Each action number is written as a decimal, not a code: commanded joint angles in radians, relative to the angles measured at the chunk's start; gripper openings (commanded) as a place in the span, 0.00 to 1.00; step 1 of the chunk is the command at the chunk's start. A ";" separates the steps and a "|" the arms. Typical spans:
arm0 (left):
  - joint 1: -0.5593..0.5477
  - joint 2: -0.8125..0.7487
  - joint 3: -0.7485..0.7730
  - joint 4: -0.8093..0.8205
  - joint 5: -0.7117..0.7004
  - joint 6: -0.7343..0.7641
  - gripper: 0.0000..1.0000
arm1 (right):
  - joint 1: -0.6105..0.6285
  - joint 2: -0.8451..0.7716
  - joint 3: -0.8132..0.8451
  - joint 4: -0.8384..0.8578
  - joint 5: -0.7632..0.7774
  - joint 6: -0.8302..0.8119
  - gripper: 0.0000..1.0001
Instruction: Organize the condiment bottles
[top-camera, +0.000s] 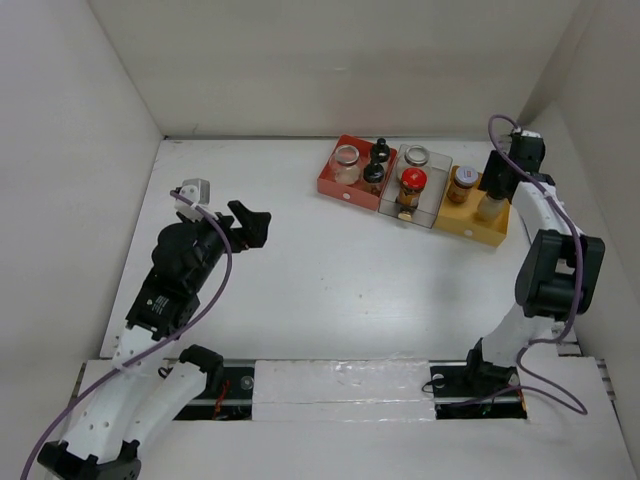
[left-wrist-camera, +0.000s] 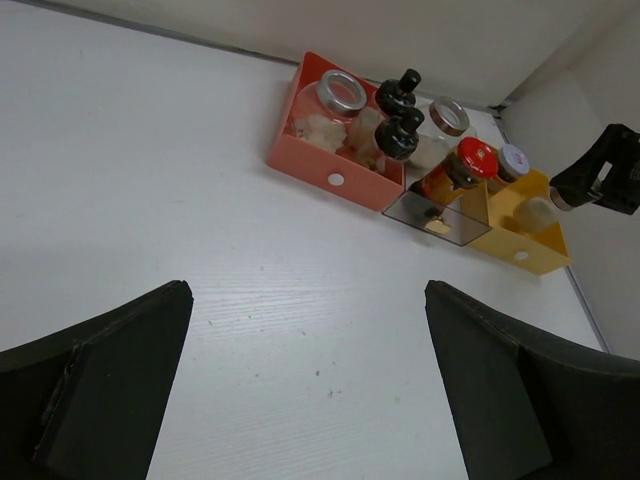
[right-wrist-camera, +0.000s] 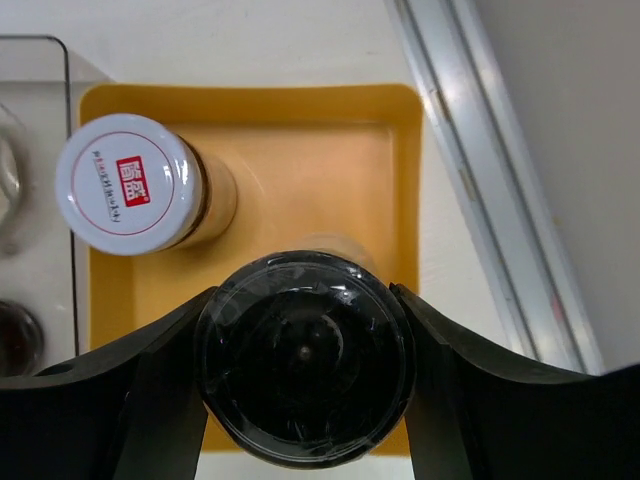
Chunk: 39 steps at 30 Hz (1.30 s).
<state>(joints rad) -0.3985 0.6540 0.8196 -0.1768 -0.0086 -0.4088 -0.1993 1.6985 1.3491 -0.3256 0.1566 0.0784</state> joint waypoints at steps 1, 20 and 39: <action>-0.005 0.015 0.041 0.023 -0.011 0.010 0.99 | -0.006 0.042 0.064 0.134 -0.065 0.007 0.35; -0.005 0.023 0.041 0.014 -0.011 0.019 0.99 | -0.048 -0.135 -0.080 0.192 -0.108 0.058 1.00; 0.004 -0.092 0.041 0.033 -0.077 -0.008 0.99 | 0.403 -0.677 -0.068 0.264 -0.750 -0.140 1.00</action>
<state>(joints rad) -0.3973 0.5934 0.8196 -0.1837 -0.0502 -0.4046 0.0891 1.0225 1.2556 -0.1051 -0.3241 0.0055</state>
